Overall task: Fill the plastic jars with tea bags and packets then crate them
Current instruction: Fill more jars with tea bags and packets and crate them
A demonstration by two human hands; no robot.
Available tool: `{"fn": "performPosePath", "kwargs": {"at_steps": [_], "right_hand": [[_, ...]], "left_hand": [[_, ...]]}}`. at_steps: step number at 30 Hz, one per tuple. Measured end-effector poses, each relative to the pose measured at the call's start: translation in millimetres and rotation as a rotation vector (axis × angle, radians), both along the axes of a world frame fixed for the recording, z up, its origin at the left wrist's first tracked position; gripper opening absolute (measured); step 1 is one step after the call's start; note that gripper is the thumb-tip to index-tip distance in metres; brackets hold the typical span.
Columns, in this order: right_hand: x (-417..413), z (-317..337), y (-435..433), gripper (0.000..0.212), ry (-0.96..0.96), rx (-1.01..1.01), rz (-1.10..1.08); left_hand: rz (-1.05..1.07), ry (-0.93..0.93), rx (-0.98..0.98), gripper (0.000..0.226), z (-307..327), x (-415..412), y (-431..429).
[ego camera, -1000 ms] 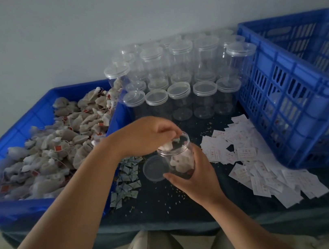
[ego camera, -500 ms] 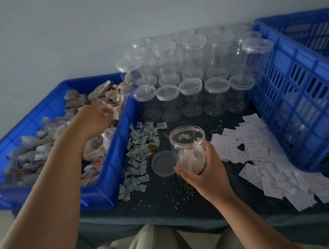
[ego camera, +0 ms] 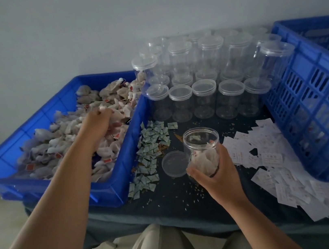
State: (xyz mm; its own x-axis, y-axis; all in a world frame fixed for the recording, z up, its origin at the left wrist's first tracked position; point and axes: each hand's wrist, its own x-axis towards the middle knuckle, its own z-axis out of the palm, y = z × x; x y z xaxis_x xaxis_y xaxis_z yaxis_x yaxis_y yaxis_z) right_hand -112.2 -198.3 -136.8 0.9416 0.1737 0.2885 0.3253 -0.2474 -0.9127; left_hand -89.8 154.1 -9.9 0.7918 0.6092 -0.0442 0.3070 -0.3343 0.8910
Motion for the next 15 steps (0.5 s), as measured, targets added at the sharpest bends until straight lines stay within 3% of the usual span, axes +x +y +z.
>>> {"fn": "performPosePath", "kwargs": {"at_steps": [2,4,7,9,11,13,15], "right_hand": [[-0.7,0.8,0.7,0.078,0.002,-0.003,0.004],[-1.2,1.5,1.8,0.078,0.005,-0.007,0.018],[-1.5,0.8,1.8,0.086,-0.015,-0.06,0.029],[-1.3,0.7,1.1,0.09,-0.015,-0.075,0.027],[-1.4,1.3,0.7,0.087,-0.013,-0.073,0.019],[-1.3,1.5,0.5,0.079,-0.03,-0.063,0.019],[-1.2,1.3,0.9,0.078,-0.022,-0.041,0.028]], "left_hand": [[-0.073,-0.137,0.051,0.031,19.1,-7.2,-17.9],[-0.234,-0.171,0.228,0.036,38.7,-14.7,-47.0],[-0.488,-0.216,0.434,0.028,58.2,-20.4,-103.1],[-0.643,-0.161,0.541,0.033,60.8,-20.2,-134.9],[-0.75,0.004,0.626,0.055,59.8,-17.9,-149.7],[-0.671,0.076,0.596,0.068,56.6,-12.2,-139.6],[-0.458,0.031,0.537,0.048,53.3,-3.2,-107.9]]}}
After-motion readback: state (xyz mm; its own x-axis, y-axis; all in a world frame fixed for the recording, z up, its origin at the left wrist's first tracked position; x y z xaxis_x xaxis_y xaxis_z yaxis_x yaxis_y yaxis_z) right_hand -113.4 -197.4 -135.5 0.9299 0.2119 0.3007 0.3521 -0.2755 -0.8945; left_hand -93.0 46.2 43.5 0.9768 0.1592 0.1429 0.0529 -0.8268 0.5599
